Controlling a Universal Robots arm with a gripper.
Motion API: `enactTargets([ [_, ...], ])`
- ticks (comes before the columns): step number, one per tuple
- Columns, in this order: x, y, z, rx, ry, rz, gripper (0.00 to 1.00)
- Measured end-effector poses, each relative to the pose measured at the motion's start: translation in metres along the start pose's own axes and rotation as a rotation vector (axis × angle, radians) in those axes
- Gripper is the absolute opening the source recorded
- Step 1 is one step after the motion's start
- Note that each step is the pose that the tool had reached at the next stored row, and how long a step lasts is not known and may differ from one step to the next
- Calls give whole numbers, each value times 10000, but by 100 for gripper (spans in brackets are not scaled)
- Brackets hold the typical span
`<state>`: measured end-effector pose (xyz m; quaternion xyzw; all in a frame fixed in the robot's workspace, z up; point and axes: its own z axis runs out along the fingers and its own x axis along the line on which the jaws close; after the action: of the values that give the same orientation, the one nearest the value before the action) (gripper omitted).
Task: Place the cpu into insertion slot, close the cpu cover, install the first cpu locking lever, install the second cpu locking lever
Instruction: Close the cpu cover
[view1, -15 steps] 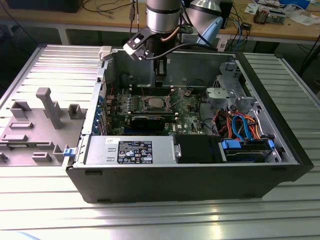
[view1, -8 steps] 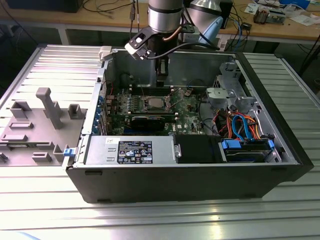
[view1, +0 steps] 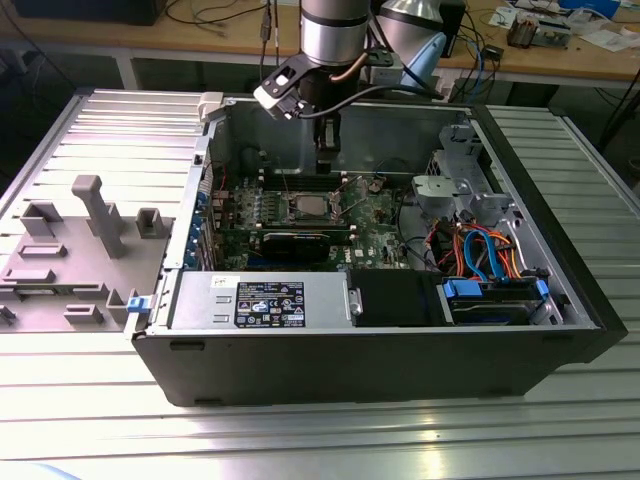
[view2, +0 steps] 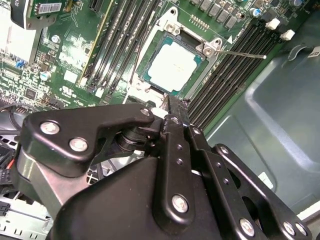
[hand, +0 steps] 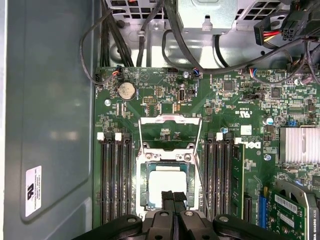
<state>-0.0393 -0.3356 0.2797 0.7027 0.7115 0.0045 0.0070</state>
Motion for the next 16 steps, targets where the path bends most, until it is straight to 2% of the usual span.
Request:
enactTargets([
  [16, -1, 57, 1, 2, -1, 0, 11],
])
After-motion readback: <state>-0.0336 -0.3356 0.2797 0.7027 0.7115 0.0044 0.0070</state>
